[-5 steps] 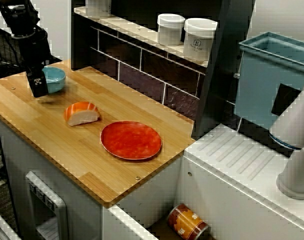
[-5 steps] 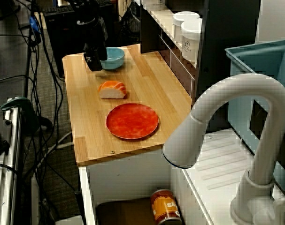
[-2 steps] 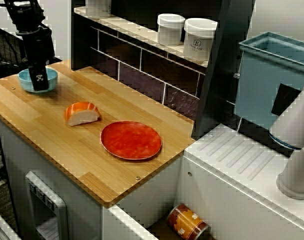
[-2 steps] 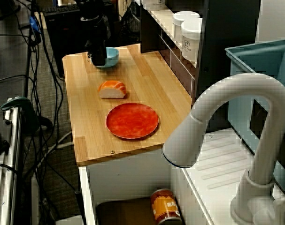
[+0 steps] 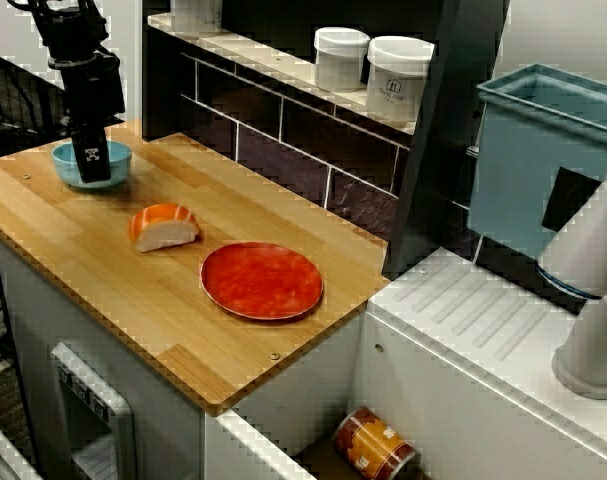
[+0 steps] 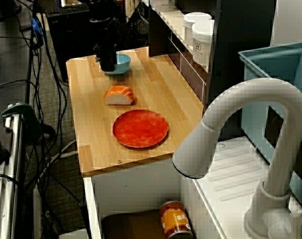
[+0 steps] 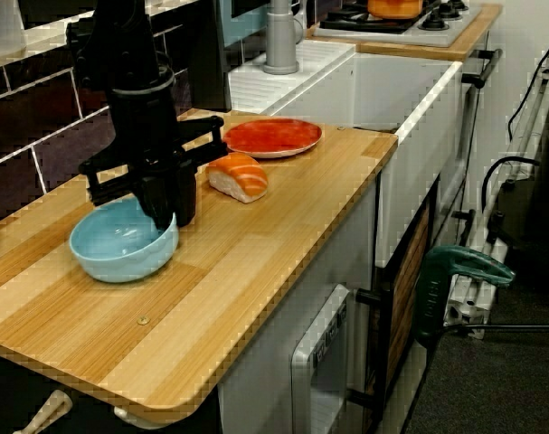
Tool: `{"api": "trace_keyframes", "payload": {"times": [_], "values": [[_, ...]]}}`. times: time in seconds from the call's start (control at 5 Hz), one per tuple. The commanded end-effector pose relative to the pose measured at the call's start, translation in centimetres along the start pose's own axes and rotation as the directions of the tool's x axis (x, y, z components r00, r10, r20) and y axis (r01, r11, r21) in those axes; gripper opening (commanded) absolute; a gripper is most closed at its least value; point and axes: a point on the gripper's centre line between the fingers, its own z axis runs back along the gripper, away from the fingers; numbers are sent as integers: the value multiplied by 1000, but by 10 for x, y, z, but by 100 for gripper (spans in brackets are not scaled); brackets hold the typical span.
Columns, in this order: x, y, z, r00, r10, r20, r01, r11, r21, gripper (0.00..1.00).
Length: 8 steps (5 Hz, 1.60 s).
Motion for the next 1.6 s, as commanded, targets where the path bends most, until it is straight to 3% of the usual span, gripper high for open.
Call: {"api": "trace_keyframes", "payload": {"times": [0.0,0.2,0.4,0.8,1.0,1.2,1.4], "values": [[21,-25,33,982,-182,52,180,983,42,0],[27,-45,38,971,-233,60,232,972,34,0],[36,-73,43,943,-326,70,326,945,12,0],[51,-116,53,872,-482,90,485,874,-20,0],[54,-135,57,845,-522,117,531,845,-64,0],[55,-147,49,831,-541,128,553,829,-90,0],[56,-152,40,843,-527,106,536,838,-97,0]]}}
